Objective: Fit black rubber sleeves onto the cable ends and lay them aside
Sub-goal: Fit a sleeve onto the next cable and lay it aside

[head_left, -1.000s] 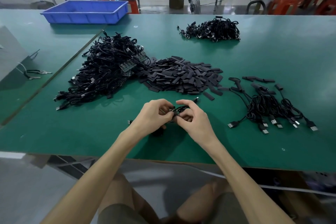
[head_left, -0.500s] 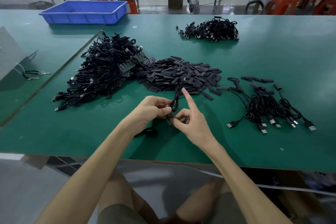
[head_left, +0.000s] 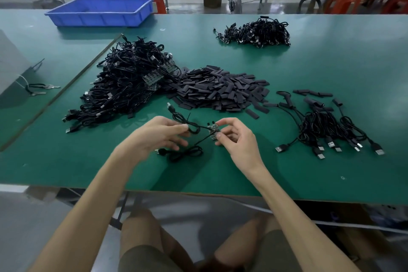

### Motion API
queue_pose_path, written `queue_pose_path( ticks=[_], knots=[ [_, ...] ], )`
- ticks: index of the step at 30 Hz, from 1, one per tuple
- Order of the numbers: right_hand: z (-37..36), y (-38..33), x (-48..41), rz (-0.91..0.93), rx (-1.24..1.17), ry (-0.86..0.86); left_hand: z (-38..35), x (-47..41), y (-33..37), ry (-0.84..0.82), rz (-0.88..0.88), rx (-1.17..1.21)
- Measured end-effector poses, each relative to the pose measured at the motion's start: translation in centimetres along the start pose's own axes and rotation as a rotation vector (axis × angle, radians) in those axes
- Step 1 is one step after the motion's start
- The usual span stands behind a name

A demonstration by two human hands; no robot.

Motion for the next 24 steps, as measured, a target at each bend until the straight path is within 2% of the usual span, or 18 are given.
queue_pose_path(
  ticks=[3,6,7,9,11,14,18,24],
  knots=[
    [0.2,0.2,-0.1,-0.002,-0.045,0.029,1.8,0.4,1.2,0.155,-0.068,-0.334],
    [0.3,0.3,-0.1,-0.017,-0.080,0.031,1.4,0.8,3.8,0.372,-0.357,-0.492],
    [0.3,0.3,-0.1,-0.020,-0.089,0.027,0.6,0.9,4.6,0.391,-0.455,-0.550],
    [0.2,0.2,0.0,-0.032,-0.126,0.012,-1.4,0.5,5.5,0.326,-0.568,-0.660],
    [0.3,0.1,0.0,-0.044,-0.164,-0.001,-3.4,-0.2,5.8,0.227,-0.588,-0.758],
    [0.6,0.2,0.0,-0.053,-0.157,0.011,-5.2,-0.9,5.9,0.180,-0.600,-0.839],
    [0.6,0.6,-0.1,-0.068,-0.127,0.031,-5.2,-1.4,5.1,0.110,-0.511,-0.753],
    [0.3,0.7,-0.1,-0.058,0.016,0.044,-4.9,-1.3,3.8,0.207,-0.449,-0.650]
  ],
)
Point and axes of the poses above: each hand's wrist, its own x-axis away from the middle knuckle, its own z-axis out of the back of the hand, y = z × x, the point moved 6 cm from there along -x, towards the middle knuckle, and after that the axes turned 4 degrees about -x, right-handed, at the moved point
